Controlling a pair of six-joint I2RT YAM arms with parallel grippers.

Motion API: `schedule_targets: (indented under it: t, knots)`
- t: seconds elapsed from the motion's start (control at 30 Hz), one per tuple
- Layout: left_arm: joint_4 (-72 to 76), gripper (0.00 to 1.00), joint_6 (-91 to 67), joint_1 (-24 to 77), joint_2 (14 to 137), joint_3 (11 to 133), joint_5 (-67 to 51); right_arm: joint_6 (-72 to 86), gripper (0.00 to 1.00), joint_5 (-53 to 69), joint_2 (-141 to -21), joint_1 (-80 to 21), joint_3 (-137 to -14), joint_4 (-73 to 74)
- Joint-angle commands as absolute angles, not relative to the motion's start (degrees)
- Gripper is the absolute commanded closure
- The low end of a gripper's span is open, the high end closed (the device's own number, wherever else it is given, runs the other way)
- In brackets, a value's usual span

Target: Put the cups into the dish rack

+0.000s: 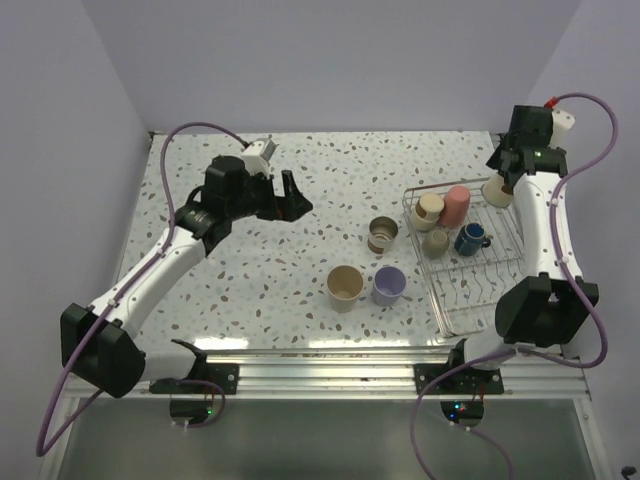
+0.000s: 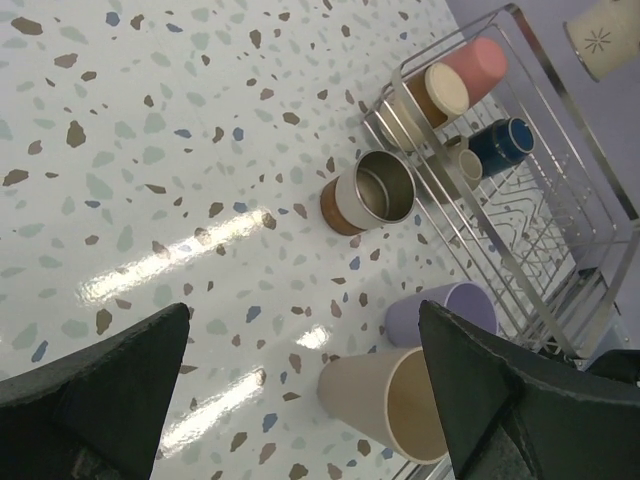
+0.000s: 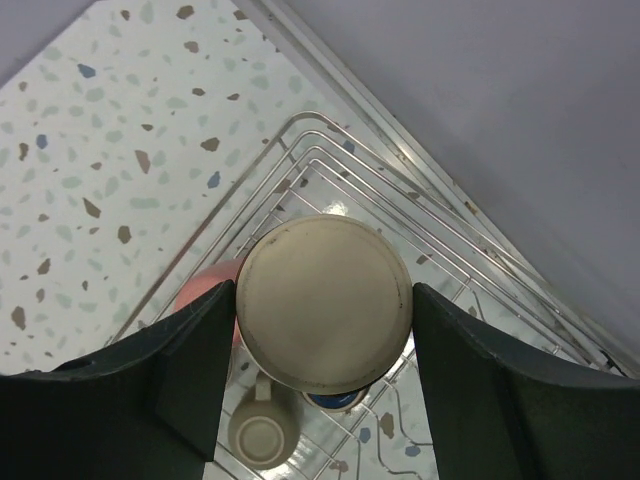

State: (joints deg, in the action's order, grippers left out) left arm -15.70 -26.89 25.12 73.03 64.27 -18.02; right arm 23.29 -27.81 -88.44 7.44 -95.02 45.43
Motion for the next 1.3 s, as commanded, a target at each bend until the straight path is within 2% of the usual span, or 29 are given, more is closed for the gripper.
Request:
schedule_targets:
  t: [0.0, 0.47, 0.97, 1.27]
  knots:
    - [-16.79, 0.00, -22.77, 24.44, 75.31, 65.13, -17.05, 23.29, 1.00, -30.68, -89.73, 8.70, -93.17, 41.93]
    - [-16.96, 0.00, -21.18, 24.35, 79.63, 64.34, -18.81, 27.60, 1.00, -30.41, -97.46, 9.93, -87.01, 34.19]
    - [-19.16, 0.00, -21.80, 24.26, 80.68, 66.45, -18.90, 29.79, 1.00, -35.15, -107.22, 10.46, -89.38, 32.87]
    - [-19.07, 0.00, -22.15, 24.34, 82.53, 67.41, -19.86, 30.32, 1.00, -36.48, -108.98, 10.46, -90.00, 34.45]
